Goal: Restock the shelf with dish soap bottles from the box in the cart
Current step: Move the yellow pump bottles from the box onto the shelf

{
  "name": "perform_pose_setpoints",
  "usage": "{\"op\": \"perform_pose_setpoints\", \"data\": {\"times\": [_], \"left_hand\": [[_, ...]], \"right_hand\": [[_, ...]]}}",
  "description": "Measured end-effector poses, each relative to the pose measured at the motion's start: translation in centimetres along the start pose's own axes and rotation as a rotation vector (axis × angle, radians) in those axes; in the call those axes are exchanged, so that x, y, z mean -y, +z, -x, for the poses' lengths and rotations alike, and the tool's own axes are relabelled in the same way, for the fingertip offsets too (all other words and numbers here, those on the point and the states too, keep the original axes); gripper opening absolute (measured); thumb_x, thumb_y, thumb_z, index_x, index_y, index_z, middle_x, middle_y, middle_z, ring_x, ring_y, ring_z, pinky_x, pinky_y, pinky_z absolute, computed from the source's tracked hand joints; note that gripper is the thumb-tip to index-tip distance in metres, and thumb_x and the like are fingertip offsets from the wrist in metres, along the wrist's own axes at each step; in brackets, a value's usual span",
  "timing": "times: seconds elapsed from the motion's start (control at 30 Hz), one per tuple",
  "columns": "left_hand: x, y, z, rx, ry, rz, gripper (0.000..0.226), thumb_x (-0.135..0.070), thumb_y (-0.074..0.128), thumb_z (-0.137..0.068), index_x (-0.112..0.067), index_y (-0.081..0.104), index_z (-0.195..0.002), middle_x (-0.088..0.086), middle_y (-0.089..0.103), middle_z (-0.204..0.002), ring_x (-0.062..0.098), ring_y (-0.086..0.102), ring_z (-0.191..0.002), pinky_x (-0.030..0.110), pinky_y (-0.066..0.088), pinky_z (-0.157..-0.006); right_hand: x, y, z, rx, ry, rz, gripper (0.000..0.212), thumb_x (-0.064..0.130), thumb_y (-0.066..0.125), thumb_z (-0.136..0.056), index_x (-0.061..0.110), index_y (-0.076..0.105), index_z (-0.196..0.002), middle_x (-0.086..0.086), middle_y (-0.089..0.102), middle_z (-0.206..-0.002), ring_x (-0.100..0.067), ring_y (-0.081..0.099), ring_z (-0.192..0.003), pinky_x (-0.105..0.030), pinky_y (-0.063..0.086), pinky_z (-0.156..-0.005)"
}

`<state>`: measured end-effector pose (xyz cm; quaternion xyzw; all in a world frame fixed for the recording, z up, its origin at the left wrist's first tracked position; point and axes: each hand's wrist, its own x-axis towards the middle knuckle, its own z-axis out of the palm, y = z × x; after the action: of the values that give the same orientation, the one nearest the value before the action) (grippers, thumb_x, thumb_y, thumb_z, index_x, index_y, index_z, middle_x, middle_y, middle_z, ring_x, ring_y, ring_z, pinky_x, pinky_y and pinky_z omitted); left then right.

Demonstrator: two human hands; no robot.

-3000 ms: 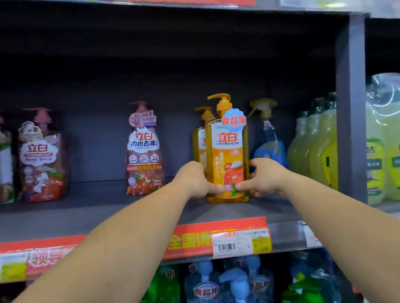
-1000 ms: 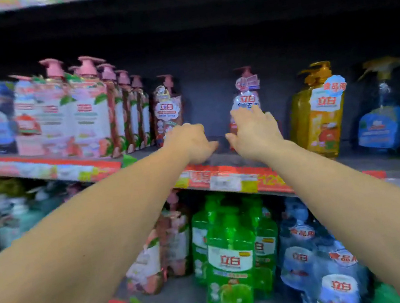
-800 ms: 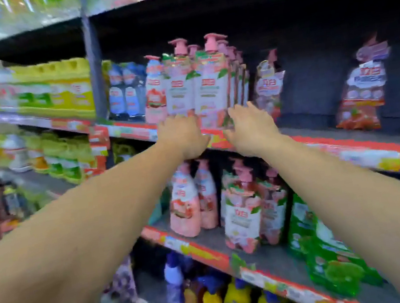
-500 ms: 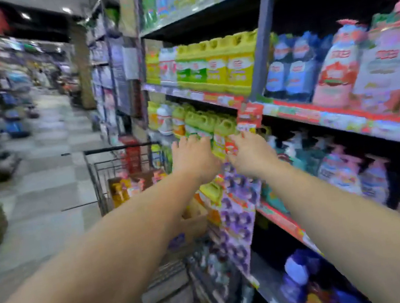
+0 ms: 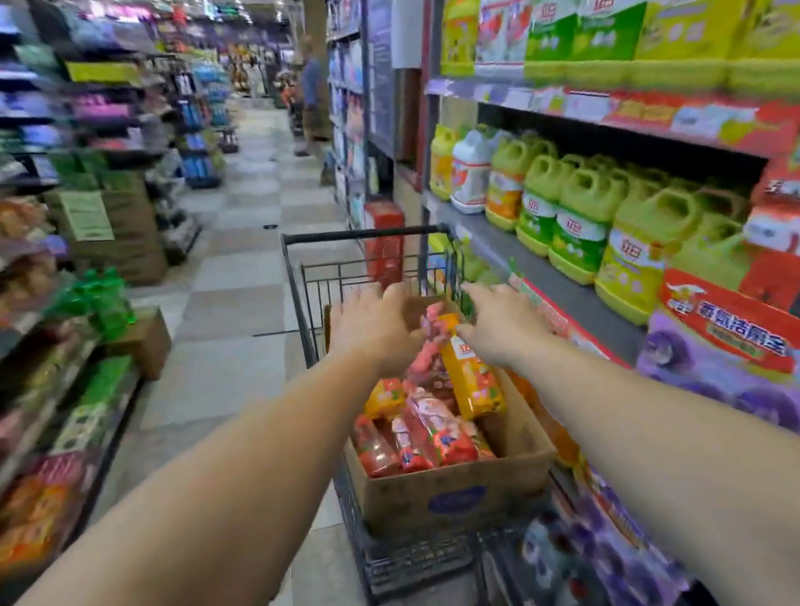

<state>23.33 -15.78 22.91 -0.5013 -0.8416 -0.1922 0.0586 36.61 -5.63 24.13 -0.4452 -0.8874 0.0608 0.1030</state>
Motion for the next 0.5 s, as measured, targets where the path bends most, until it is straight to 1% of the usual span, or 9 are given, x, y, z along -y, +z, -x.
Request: {"op": "perform_pose_setpoints", "data": {"times": [0.1, 0.17, 0.27, 0.33, 0.37, 0.43, 0.5], "left_hand": [[2.8, 3.2, -3.7, 0.097, -0.095, 0.036, 0.071, -0.049, 0.061, -0.084, -0.026, 0.036, -0.146, 0.006, 0.044, -0.145, 0.028, 0.041, -0.133, 0.044, 0.036, -0.11], [4.8, 5.6, -5.2, 0.167, -0.167, 0.07, 0.078, -0.048, 0.065, -0.083, -0.027, 0.03, -0.149, 0.006, 0.042, -0.148, 0.028, 0.041, -0.134, 0.043, 0.038, -0.11], [7.0, 9.9, -6.5, 0.311, -0.254, 0.138, 0.085, -0.044, 0.069, -0.083, -0.025, 0.023, -0.152, 0.008, 0.039, -0.15, 0.029, 0.041, -0.135, 0.043, 0.039, -0.11], [8.2, 13.0, -7.1, 0.387, -0.309, 0.162, 0.087, -0.046, 0.069, -0.083, -0.024, 0.022, -0.153, 0.008, 0.04, -0.149, 0.03, 0.042, -0.134, 0.043, 0.039, -0.109], [8.6, 14.6, -7.4, 0.422, -0.324, 0.171, 0.088, -0.049, 0.069, -0.082, -0.024, 0.022, -0.153, 0.008, 0.04, -0.149, 0.03, 0.042, -0.134, 0.042, 0.038, -0.11], [9.4, 17.8, -8.1, 0.5, -0.35, 0.218, 0.089, -0.051, 0.069, -0.081, -0.024, 0.023, -0.152, 0.009, 0.043, -0.148, 0.03, 0.044, -0.132, 0.041, 0.039, -0.11], [9.7, 20.7, -9.0, 0.572, -0.352, 0.282, 0.084, -0.05, 0.068, -0.083, -0.023, 0.027, -0.151, 0.008, 0.045, -0.146, 0.029, 0.047, -0.13, 0.038, 0.04, -0.108]], "right_hand": [[-1.7, 2.6, -4.9, 0.044, -0.038, 0.019, 0.062, 0.043, 0.055, -0.093, 0.028, 0.031, -0.148, -0.013, 0.043, -0.144, -0.034, 0.041, -0.132, -0.043, 0.043, -0.102], [-2.7, 4.8, -7.8, 0.095, -0.039, 0.0, 0.062, 0.04, 0.057, -0.092, 0.027, 0.032, -0.148, -0.014, 0.044, -0.143, -0.035, 0.043, -0.13, -0.043, 0.043, -0.103], [-3.7, 8.8, -10.9, 0.187, -0.025, -0.03, 0.064, 0.038, 0.06, -0.091, 0.025, 0.033, -0.147, -0.017, 0.045, -0.141, -0.037, 0.044, -0.129, -0.044, 0.041, -0.105], [-4.5, 11.5, -12.6, 0.228, -0.002, -0.046, 0.065, 0.037, 0.061, -0.091, 0.025, 0.032, -0.148, -0.017, 0.046, -0.142, -0.037, 0.043, -0.131, -0.044, 0.038, -0.107], [-5.0, 12.9, -13.4, 0.246, 0.013, -0.047, 0.066, 0.037, 0.06, -0.091, 0.025, 0.031, -0.148, -0.017, 0.047, -0.141, -0.036, 0.045, -0.13, -0.042, 0.038, -0.105], [-6.0, 15.4, -14.6, 0.288, 0.074, -0.052, 0.069, 0.037, 0.06, -0.091, 0.023, 0.027, -0.15, -0.018, 0.049, -0.138, -0.037, 0.05, -0.124, -0.04, 0.042, -0.1], [-7.0, 17.7, -15.7, 0.327, 0.155, -0.083, 0.072, 0.037, 0.062, -0.089, 0.022, 0.026, -0.15, -0.019, 0.051, -0.135, -0.038, 0.052, -0.121, -0.039, 0.045, -0.099]]}}
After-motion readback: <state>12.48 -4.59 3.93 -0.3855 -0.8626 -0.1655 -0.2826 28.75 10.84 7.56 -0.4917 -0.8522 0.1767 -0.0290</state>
